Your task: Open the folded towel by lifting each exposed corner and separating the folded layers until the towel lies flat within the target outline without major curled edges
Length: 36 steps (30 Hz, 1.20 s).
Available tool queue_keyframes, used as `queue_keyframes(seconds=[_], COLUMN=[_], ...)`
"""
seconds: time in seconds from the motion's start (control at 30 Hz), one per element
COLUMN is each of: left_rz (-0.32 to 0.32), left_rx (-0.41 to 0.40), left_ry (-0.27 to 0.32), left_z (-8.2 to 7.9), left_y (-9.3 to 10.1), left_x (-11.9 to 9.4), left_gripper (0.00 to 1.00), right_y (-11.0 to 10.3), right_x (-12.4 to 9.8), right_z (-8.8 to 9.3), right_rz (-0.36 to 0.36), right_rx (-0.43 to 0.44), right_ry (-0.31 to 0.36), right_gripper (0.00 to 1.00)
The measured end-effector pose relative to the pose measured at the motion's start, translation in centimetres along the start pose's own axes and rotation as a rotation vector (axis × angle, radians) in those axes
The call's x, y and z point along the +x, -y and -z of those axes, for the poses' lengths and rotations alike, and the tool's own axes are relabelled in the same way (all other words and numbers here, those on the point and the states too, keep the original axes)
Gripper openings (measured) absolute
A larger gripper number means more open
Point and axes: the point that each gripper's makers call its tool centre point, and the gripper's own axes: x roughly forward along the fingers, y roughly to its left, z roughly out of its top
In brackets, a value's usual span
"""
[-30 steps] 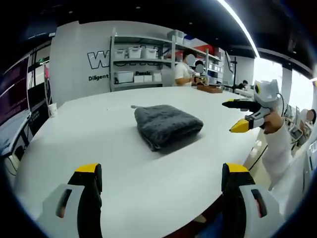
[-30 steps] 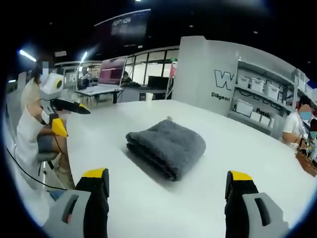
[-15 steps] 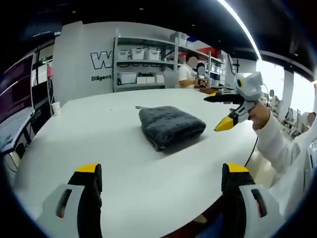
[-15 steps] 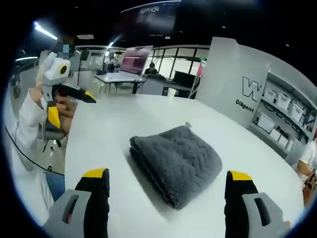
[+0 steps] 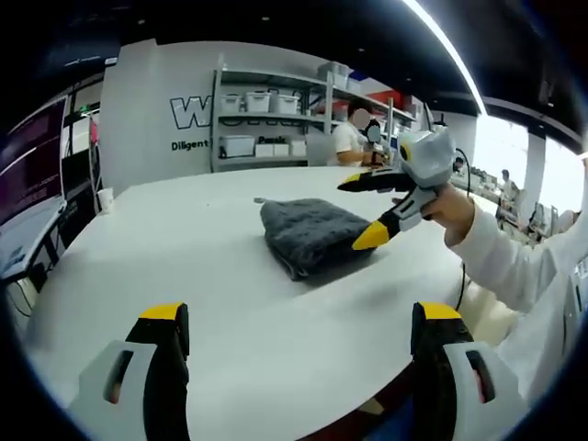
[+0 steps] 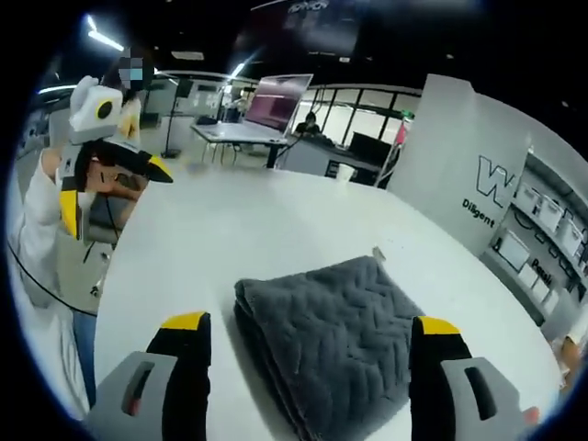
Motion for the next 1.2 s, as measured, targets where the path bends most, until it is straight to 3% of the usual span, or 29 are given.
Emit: queue_keyframes(seconds=[0.23,0.3,0.4,0.6,0.77,0.93,1.2], left_rz=[-0.007,-0.007,-0.004,-0.007,-0.016,-0.016,-0.011], left_rx=[-0.004,-0.007,-0.007,-0.007,-0.011,-0.012,-0.011], left_ry=[0.000,0.002,0.004,0.011,0.016,0.014,0.016], left_z=[0.1,0.1,0.1,0.1,0.0,0.0,-0.1], left_y=[-0.2,-0.2,-0.1,-0.1,-0.4,-0.4,-0.1], left_x=[-0.2,-0.2,-0.2,-0.5,-0.7,-0.5,-0.5], left_gripper=[1.00,1.00,1.00,1.00,1.00,1.00,1.00], right_y=[-1.9,-2.9,-4.4,-5.4,-5.1,-4.7,-3.6], right_x=[2.9,3.5,4.0,5.2,5.0,4.4,3.3], right_z=[-0.4,-0.5,-0.8,0.2,0.4,-0.4,-1.1], right_rz=[-0.048,-0.083,-0.134,-0.144,-0.114,-0.118,-0.094], right_rx=[-0.068,-0.105,-0.112,-0.155,-0.196,-0.152,-0.096], right_ry=[-0.022,-0.021,0.007,-0.036,-0.052,-0.011,0.044], right_gripper=[0.79,0.70,0.49,0.39,0.23,0.10,0.05])
